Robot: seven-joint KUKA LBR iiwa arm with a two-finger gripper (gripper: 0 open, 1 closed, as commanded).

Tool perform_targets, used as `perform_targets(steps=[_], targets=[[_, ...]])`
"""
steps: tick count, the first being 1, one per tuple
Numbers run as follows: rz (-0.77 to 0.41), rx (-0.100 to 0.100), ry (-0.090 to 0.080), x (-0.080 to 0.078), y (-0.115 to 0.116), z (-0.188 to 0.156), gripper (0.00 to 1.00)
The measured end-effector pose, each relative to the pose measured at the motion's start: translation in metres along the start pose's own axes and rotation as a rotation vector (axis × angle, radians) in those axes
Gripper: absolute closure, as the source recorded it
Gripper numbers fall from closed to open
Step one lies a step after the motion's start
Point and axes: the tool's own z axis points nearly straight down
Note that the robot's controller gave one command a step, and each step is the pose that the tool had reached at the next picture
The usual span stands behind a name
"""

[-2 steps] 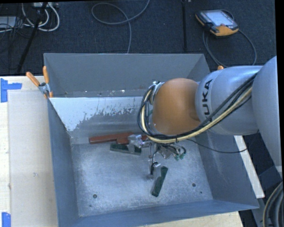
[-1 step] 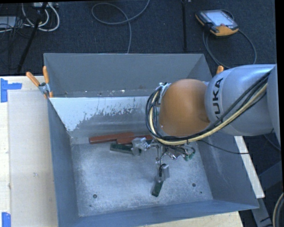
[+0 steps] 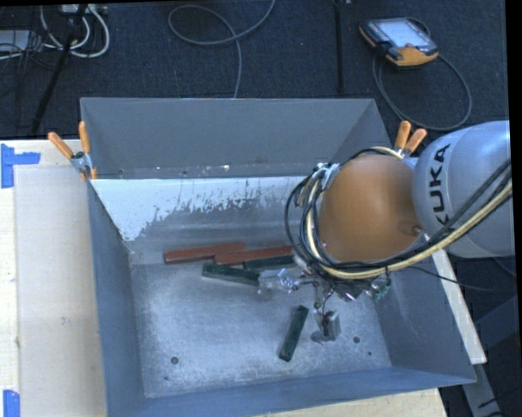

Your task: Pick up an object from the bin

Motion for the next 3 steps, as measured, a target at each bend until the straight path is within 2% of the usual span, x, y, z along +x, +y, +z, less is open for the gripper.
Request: perform_targets(steps=[1,2,3], targets=[[-0.135,-0.002,0.001,-0.006,0.014,0.05,1.0],[-0.134,-0.002,0.001,-0.006,0.014,0.05,1.0],[-0.112,0.006,-0.007,-0.038,0.014,-0.113,1.0]])
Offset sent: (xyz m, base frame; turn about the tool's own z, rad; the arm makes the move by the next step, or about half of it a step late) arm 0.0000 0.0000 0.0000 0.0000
